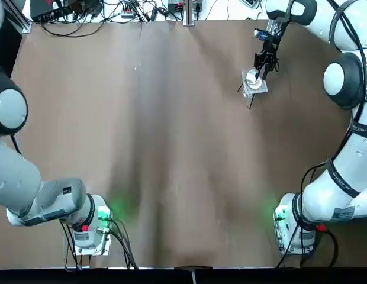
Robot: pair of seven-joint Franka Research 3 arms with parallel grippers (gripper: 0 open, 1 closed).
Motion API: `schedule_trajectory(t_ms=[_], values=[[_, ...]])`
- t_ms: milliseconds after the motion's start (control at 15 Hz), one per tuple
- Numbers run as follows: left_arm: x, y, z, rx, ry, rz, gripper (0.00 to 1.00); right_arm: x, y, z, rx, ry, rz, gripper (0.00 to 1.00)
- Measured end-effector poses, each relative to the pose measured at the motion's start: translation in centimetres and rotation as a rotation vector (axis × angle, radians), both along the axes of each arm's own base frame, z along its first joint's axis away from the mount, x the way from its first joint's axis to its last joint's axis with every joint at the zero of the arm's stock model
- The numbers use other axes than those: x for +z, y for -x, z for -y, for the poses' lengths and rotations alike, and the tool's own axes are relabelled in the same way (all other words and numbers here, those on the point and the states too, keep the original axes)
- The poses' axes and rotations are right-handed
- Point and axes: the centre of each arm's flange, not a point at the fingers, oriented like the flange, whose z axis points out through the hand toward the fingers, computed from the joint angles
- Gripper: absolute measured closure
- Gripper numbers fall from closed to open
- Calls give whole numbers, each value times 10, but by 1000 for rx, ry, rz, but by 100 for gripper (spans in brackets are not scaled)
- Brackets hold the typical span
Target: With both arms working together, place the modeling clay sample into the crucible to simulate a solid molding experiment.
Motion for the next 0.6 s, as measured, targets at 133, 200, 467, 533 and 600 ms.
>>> schedule_trajectory(t_ms=[133,200,467,533,600], values=[[38,32,-34,69,80,20,0,1,-1,0,0,0,2,47],[50,47,-45,85,98,29,0,1,-1,0,0,1,3,47],[52,66,-43,76,112,24,0,2,-2,8,-12,1,5,47],[47,65,-39,71,114,14,0,2,-3,11,-13,-1,6,47],[43,64,-37,67,117,3,0,2,-4,14,-12,-5,8,47]])
